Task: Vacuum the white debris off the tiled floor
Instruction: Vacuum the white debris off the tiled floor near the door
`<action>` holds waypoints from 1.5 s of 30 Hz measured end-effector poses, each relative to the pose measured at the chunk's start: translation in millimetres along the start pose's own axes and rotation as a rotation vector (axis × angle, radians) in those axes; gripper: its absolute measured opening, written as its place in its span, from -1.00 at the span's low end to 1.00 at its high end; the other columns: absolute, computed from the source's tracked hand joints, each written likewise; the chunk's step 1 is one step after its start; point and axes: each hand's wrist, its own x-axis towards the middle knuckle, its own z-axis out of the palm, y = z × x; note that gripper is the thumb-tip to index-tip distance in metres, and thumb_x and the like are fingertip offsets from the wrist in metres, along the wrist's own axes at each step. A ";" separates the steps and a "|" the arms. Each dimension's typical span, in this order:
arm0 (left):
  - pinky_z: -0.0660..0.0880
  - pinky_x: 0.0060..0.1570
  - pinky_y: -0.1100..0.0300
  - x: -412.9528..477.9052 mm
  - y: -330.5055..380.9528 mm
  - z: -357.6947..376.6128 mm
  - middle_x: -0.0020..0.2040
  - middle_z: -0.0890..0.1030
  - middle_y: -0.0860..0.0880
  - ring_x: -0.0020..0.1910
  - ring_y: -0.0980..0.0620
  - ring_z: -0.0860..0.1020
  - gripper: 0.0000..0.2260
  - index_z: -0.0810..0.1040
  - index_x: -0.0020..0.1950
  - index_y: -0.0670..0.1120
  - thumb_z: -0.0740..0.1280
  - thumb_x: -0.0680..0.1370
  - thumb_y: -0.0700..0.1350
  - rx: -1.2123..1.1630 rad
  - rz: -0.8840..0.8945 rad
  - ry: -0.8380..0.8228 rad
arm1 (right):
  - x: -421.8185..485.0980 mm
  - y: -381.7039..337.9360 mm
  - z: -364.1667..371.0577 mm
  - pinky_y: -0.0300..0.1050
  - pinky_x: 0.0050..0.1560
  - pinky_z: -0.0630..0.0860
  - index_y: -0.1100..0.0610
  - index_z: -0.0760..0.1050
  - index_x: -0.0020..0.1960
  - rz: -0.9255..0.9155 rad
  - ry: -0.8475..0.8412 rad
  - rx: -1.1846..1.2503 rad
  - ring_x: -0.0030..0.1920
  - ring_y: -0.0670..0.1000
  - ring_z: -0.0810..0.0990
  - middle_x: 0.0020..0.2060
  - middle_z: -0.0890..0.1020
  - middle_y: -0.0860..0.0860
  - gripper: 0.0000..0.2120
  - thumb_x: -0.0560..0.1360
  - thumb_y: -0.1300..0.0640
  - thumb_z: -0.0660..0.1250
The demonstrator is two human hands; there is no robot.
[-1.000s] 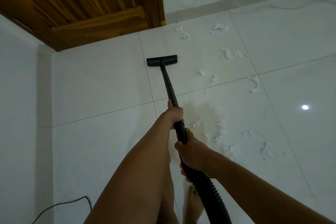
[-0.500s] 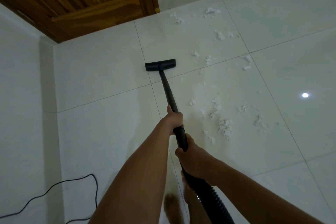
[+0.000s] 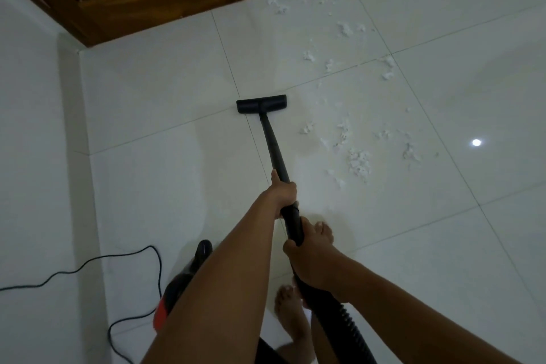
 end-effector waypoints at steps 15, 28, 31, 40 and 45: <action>0.47 -0.43 0.16 -74.0 -129.8 60.2 -0.14 0.50 -0.12 -0.27 0.04 0.49 -0.33 -0.25 0.62 0.18 0.10 0.68 -0.15 0.025 -0.011 -0.007 | -87.8 110.1 77.5 -0.37 -0.61 0.40 -0.05 -0.03 0.63 0.056 -0.027 0.133 -0.38 -0.08 0.55 -0.15 0.56 0.07 -0.44 0.71 0.09 0.12; 0.52 -0.31 0.10 -158.7 -282.3 165.0 -0.15 0.54 -0.13 -0.24 0.00 0.53 -0.36 -0.13 0.62 0.14 0.11 0.64 -0.17 0.068 -0.008 -0.027 | -202.2 263.3 144.2 0.08 0.17 0.61 -0.01 0.13 0.57 0.056 -0.014 0.230 -0.13 0.05 0.56 -0.16 0.51 0.05 -0.50 0.67 0.04 0.15; 0.51 -0.32 0.09 -172.0 -308.0 178.8 -0.18 0.52 -0.13 -0.27 0.00 0.51 -0.35 -0.15 0.61 0.16 0.11 0.64 -0.16 0.061 -0.012 -0.026 | -215.9 287.6 159.1 0.10 0.22 0.59 -0.01 0.13 0.59 0.042 0.007 0.191 -0.07 0.07 0.55 -0.06 0.52 0.07 -0.49 0.66 0.07 0.16; 0.56 -0.18 0.08 -181.2 -367.2 208.2 -0.11 0.51 -0.12 -0.21 0.02 0.52 -0.35 -0.26 0.62 0.18 0.10 0.70 -0.10 0.081 0.019 -0.024 | -228.4 349.3 201.3 -0.38 -0.56 0.42 -0.06 0.04 0.61 0.076 -0.005 0.214 -0.35 -0.09 0.54 -0.09 0.56 0.08 -0.47 0.70 0.06 0.13; 0.59 -0.09 0.04 -178.4 -399.5 204.4 -0.11 0.53 -0.14 -0.20 -0.02 0.54 -0.31 -0.29 0.60 0.20 0.11 0.68 -0.16 0.142 0.039 -0.024 | -231.4 367.5 233.8 -0.11 -0.39 0.60 -0.13 0.03 0.58 0.103 -0.010 0.309 -0.42 0.01 0.59 -0.21 0.57 0.15 -0.47 0.68 0.02 0.15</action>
